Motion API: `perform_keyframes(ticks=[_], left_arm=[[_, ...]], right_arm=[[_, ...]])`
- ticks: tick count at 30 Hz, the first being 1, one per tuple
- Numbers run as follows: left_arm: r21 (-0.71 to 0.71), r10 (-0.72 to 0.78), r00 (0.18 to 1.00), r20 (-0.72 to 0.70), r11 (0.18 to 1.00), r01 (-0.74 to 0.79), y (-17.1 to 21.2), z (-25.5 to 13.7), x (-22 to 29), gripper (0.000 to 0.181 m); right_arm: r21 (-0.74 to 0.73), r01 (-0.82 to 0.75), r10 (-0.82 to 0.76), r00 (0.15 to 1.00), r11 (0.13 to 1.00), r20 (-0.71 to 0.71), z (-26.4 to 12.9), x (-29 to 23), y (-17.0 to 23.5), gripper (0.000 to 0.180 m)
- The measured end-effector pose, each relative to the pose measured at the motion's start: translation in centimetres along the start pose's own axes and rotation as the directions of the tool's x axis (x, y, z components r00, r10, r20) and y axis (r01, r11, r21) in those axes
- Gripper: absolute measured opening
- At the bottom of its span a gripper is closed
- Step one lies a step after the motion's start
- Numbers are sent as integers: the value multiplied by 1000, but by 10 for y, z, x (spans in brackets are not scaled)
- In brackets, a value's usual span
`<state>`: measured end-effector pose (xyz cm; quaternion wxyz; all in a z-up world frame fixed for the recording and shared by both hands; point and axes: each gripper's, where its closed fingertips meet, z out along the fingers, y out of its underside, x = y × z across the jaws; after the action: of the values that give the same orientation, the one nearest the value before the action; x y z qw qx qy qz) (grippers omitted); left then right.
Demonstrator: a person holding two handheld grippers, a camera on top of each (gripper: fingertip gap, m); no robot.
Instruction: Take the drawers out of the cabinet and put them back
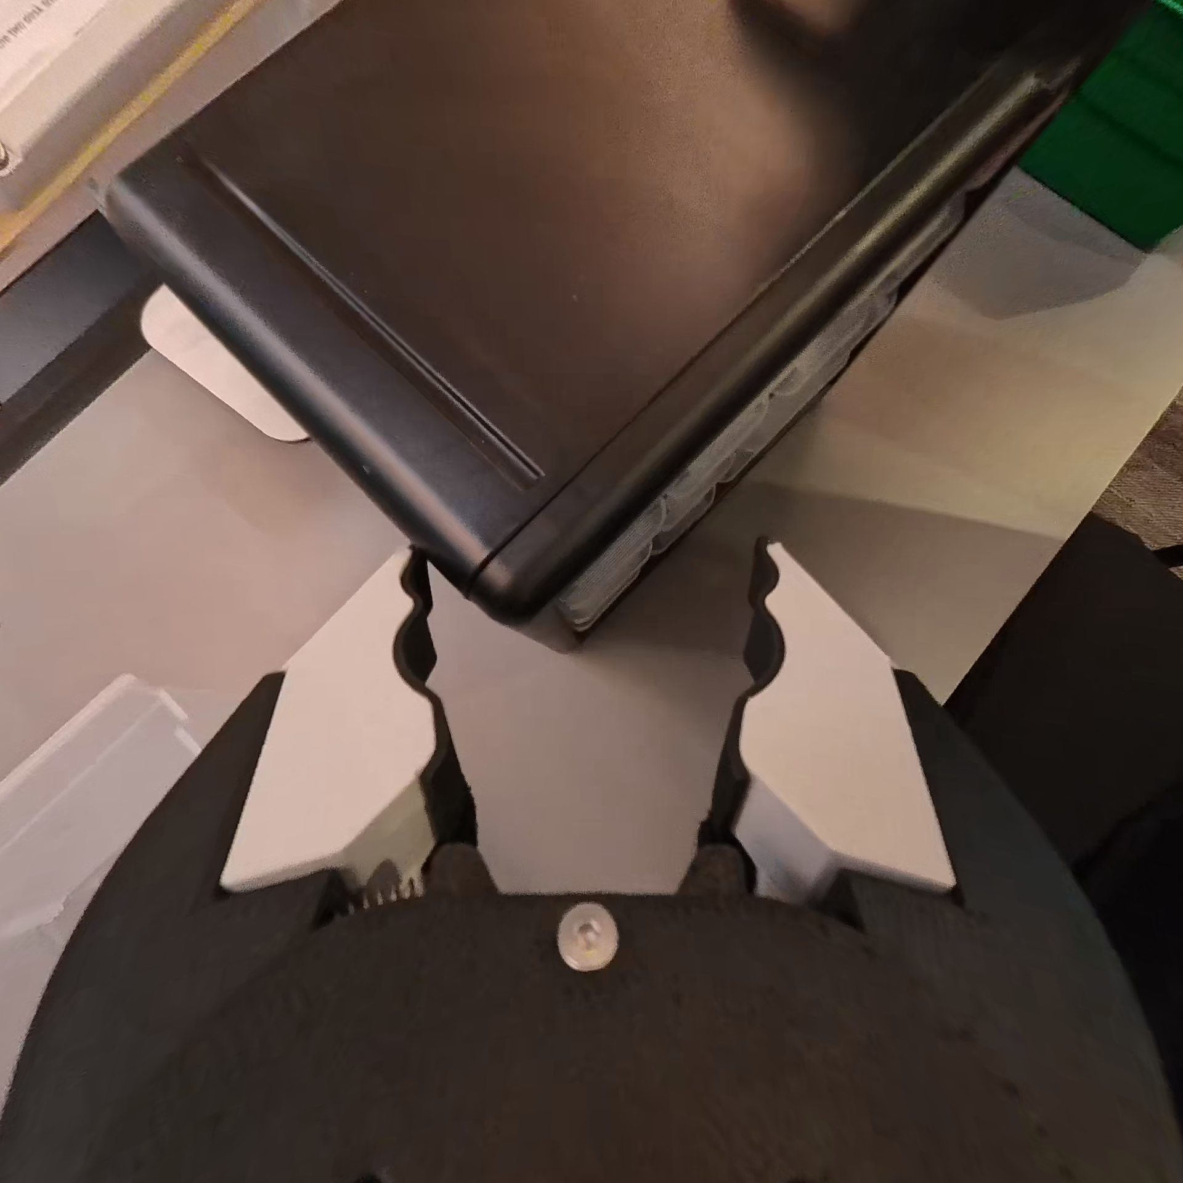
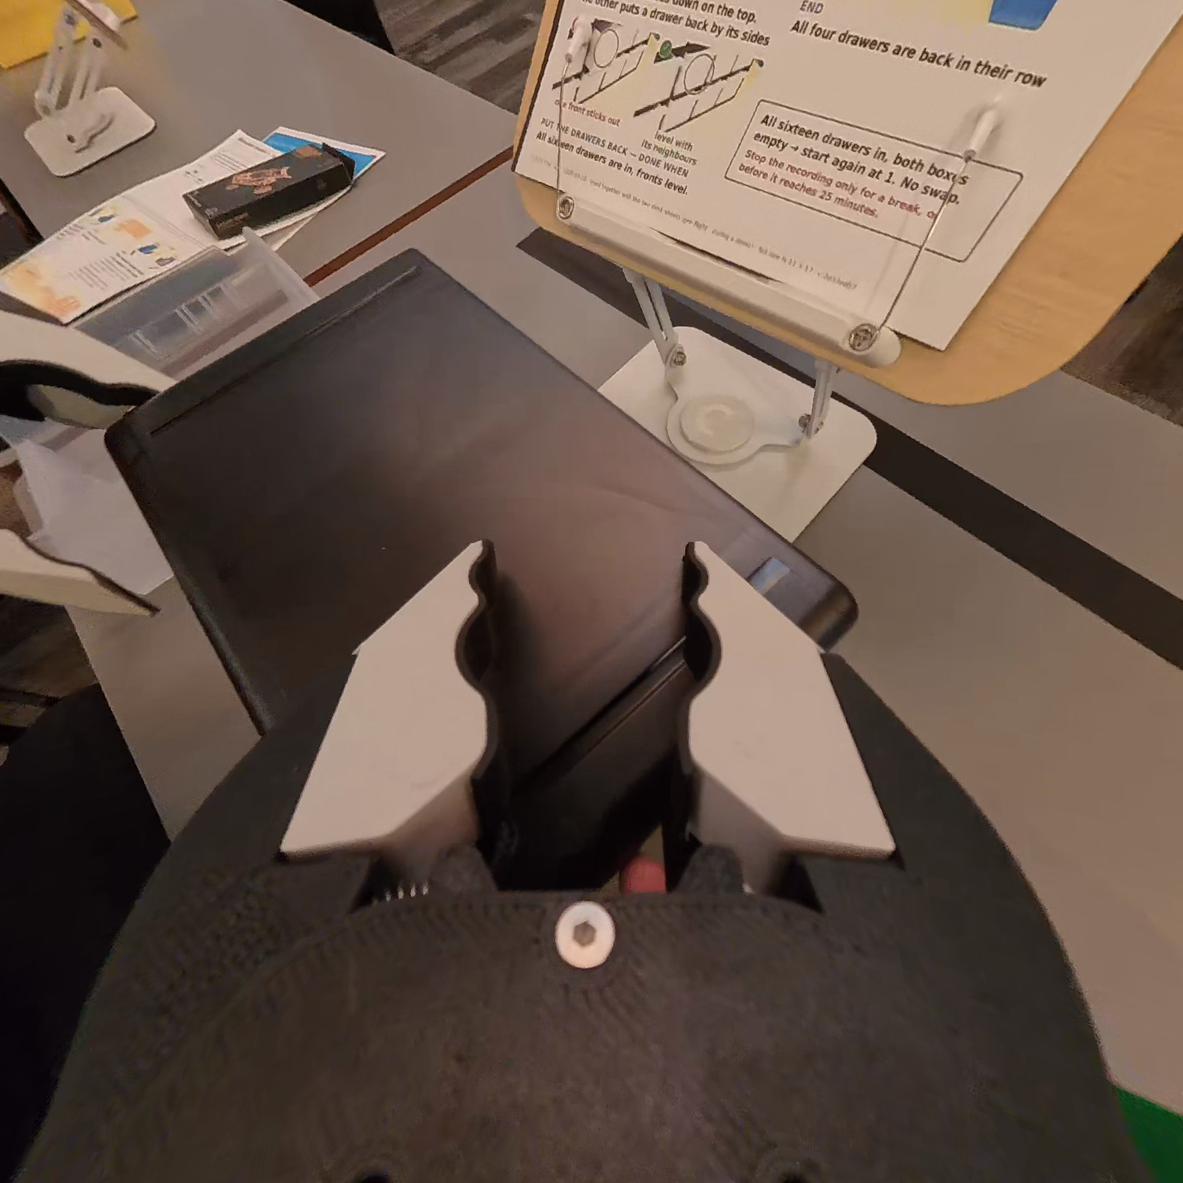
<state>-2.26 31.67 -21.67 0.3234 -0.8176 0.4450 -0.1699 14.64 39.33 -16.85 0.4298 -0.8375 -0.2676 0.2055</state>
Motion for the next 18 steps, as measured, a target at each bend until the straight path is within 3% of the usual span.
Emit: perform_keyframes(ticks=[1,6,11,14,18], left_arm=[[0,-3,1000,7,1000,3,1,-1,3,97],[-9,-3,999,35,1000,3,3,-1,22,101],[42,-56,998,20,998,55,-2,-3,28,92],[127,-76,997,-29,989,79,-13,-17,20,82],[253,-31,999,9,967,28,-55,-49,-9,68]], right_arm=[[-3,7,-7,1000,1000,13,4,4,-3,56],[-9,61,-60,994,998,95,23,19,-18,56],[-2,103,-102,985,995,142,29,22,-24,54],[37,176,-177,984,984,24,18,25,-25,60],[200,394,-363,916,897,-172,-22,4,-40,51]])
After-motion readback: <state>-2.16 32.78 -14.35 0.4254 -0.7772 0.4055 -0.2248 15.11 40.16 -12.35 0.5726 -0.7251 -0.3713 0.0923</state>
